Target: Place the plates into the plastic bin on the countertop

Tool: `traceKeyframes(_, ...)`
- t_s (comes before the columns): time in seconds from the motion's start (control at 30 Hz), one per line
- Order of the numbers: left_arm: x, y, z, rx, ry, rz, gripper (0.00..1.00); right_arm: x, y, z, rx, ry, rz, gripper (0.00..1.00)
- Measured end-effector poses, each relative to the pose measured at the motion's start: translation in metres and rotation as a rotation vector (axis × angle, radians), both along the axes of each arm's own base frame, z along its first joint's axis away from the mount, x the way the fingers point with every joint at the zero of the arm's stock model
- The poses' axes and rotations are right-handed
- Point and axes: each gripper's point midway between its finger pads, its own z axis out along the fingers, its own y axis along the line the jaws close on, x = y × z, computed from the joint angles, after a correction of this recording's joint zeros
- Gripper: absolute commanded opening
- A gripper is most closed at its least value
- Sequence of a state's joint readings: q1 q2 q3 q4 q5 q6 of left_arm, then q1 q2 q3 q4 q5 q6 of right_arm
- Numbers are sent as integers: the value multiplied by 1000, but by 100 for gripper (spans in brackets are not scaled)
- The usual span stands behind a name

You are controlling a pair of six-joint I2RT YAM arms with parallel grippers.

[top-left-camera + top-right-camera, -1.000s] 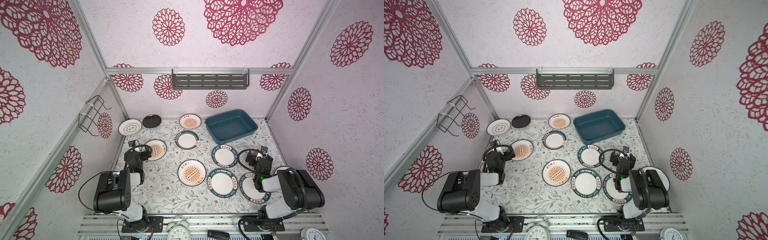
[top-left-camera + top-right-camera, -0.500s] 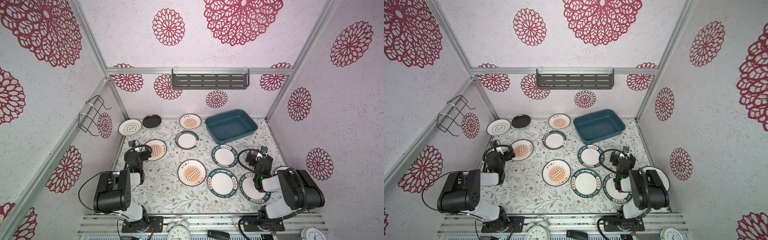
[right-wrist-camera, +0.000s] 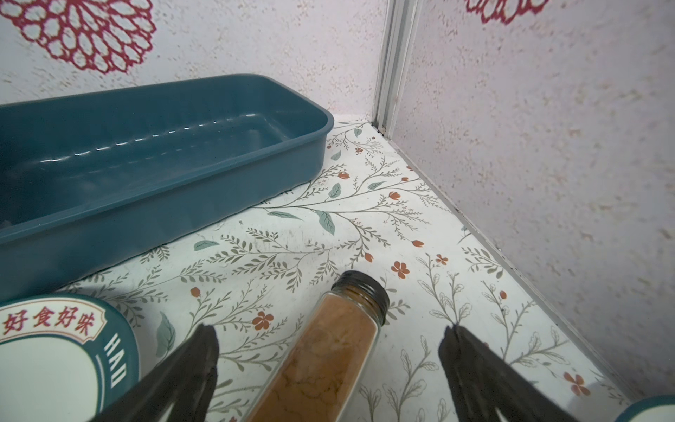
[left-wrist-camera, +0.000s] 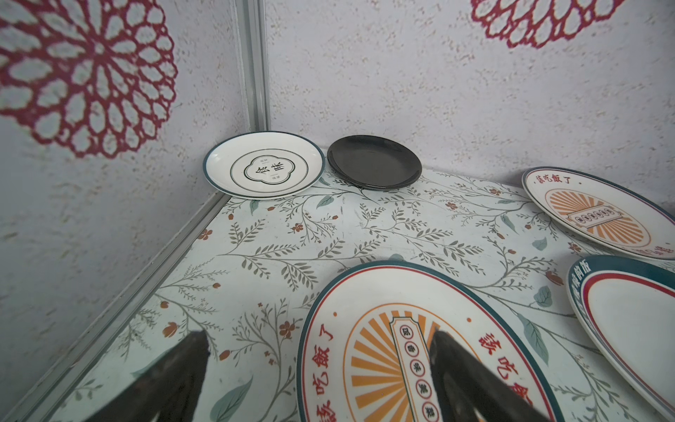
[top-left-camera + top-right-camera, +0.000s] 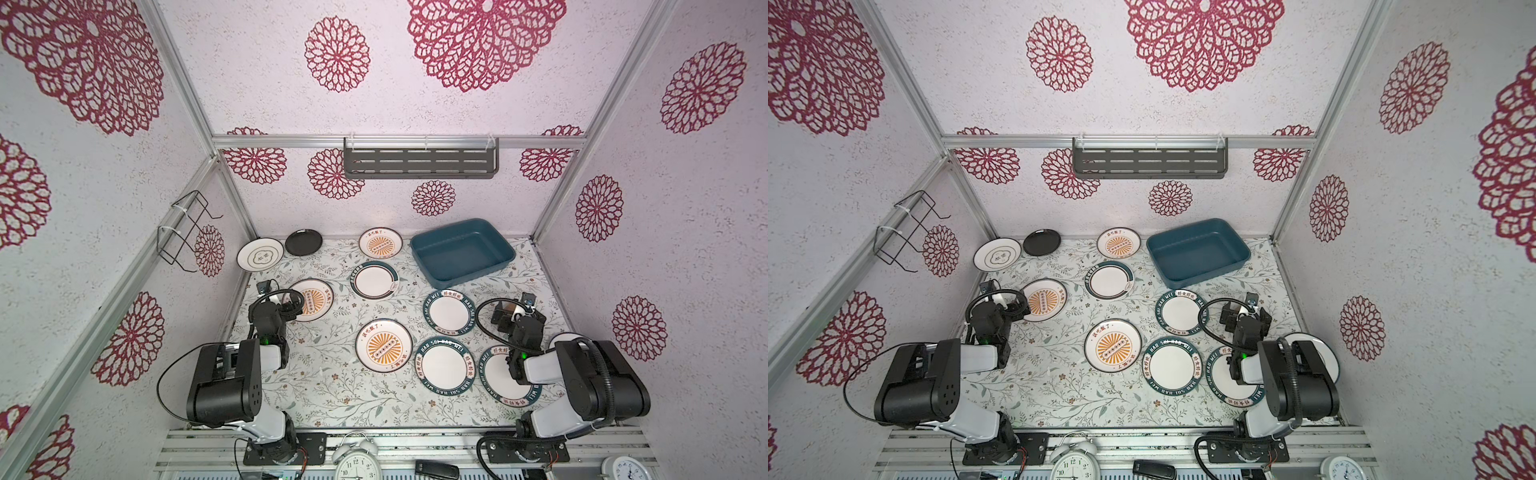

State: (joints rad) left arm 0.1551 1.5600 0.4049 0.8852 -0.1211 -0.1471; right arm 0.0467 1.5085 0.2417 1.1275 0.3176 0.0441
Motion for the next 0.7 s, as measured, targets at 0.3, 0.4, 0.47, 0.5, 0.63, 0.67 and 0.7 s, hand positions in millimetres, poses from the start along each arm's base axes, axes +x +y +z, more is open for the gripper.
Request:
traceKeyframes(0.3, 19, -9, 98, -46, -78, -56, 97, 18, 12, 73, 115, -48, 37, 99)
traceKeyframes(0.4, 21, -19, 159, -139, -169, -71, 97, 18, 23, 98, 246, -55, 48, 99)
traceKeyframes(0.47, 22, -27, 195, -246, -203, -83, 97, 19, 36, 113, 340, -37, 60, 99)
traceKeyframes(0.5, 23, -32, 211, -300, -220, -94, 97, 20, 43, 119, 379, -29, 67, 99)
traceKeyframes(0.63, 26, -69, 261, -534, -253, -182, 97, 24, 96, 155, 574, 26, 146, 99)
traceKeyframes(0.67, 27, -85, 268, -594, -251, -215, 97, 25, 113, 166, 620, 39, 179, 99)
traceKeyframes(0.7, 27, -101, 271, -637, -241, -249, 97, 26, 127, 177, 655, 50, 210, 99)
